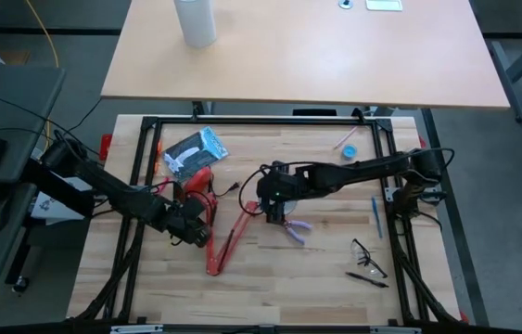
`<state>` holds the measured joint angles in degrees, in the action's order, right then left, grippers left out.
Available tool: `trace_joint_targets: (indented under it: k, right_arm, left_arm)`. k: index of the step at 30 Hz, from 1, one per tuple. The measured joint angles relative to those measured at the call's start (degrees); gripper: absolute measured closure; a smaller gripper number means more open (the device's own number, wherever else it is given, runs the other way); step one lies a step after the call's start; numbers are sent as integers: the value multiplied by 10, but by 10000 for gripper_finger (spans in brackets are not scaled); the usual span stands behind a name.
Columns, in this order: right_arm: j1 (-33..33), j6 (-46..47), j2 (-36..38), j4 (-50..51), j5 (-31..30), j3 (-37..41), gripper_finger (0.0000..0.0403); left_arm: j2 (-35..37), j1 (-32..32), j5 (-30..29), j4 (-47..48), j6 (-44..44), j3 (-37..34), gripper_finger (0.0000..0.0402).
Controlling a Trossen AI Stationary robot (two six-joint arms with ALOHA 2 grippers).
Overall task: Screw lightbulb
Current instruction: Remove the lightbulb from the red desk lamp
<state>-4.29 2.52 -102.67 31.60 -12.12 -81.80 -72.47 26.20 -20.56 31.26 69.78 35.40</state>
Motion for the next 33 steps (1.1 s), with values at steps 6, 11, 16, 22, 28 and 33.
trace_joint_targets:
  k: [6, 11, 16, 22, 28, 33]
  right_arm:
    - [0, -67, 0, 24, 36, -39, 124]
    - [10, -106, 0, 91, 28, -103, 123]
    - [23, -112, 0, 159, 27, -174, 123]
    - [35, -104, 0, 263, 126, -245, 123]
    - [43, -72, 26, 334, 158, -241, 123]
    - [55, -37, 67, 345, 153, -182, 123]
  left_arm:
    - [15, 0, 0, 1, -20, 0, 401]
    - [42, 0, -16, 6, -45, 0, 402]
    - [74, 0, -37, 9, -65, 0, 401]
    - [136, 44, -50, -16, -97, 0, 401]
    - [183, 122, -165, 5, -81, 0, 402]
    - [196, 142, -207, 11, -59, -1, 401]
